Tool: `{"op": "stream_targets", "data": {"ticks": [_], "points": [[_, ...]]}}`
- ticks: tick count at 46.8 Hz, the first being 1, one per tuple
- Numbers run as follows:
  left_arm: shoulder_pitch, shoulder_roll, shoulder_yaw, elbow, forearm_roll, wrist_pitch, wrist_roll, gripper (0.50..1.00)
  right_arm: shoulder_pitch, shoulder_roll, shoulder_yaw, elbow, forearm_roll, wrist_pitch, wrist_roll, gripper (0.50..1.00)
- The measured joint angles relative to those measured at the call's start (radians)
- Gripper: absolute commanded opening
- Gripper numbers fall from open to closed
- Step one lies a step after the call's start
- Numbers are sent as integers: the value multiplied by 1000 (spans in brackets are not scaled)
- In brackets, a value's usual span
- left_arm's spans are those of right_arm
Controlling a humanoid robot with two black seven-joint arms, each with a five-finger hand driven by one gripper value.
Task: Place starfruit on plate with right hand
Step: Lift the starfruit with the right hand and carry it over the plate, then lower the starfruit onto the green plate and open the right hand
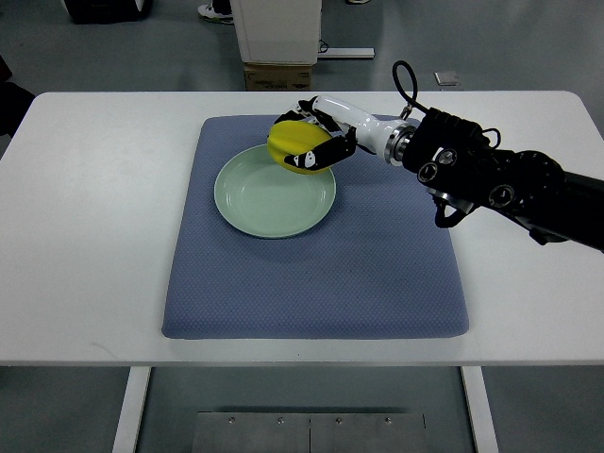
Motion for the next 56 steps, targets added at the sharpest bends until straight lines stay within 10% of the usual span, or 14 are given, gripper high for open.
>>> {"op": "stream_targets", "data": {"ticks": [56], "points": [[0,0,0,0,0,0,0,1000,-66,92,-40,-129,-9,0,-2,520]]}}
